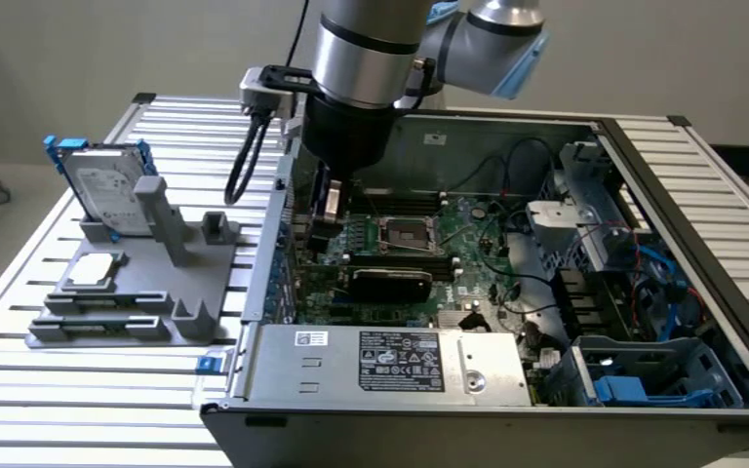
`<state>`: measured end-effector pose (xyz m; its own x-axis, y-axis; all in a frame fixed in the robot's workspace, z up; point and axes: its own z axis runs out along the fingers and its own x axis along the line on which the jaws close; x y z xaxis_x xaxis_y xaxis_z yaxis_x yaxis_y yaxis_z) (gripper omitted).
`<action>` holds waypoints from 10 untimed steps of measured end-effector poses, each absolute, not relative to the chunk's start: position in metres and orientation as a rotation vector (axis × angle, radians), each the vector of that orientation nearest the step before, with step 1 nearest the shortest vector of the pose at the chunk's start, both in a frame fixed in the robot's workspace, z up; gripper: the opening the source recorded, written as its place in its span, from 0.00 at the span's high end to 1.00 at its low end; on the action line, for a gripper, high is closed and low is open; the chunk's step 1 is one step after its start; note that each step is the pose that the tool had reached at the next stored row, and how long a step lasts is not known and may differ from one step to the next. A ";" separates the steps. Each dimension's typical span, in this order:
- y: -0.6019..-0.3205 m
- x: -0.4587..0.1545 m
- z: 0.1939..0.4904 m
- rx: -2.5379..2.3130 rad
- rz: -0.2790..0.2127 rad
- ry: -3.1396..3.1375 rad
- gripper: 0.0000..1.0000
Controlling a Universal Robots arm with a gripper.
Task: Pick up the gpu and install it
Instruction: 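Press down on the gpu until it lock into place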
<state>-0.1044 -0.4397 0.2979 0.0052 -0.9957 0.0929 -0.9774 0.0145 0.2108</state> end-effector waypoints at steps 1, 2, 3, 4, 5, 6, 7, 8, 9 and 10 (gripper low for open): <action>-0.440 -0.102 0.299 2.062 -0.122 -2.072 0.89; -0.440 -0.100 0.299 2.064 -0.119 -2.074 0.89; -0.440 -0.098 0.299 2.066 -0.115 -2.077 0.89; -0.439 -0.097 0.299 2.069 -0.110 -2.080 0.89; -0.439 -0.095 0.299 2.071 -0.104 -2.083 0.89; -0.439 -0.093 0.300 2.075 -0.097 -2.087 0.89; -0.439 -0.092 0.300 2.079 -0.088 -2.092 0.89; -0.439 -0.091 0.300 2.084 -0.078 -2.097 0.89; -0.439 -0.089 0.300 2.089 -0.066 -2.104 0.89; -0.439 -0.088 0.300 2.094 -0.056 -2.109 0.89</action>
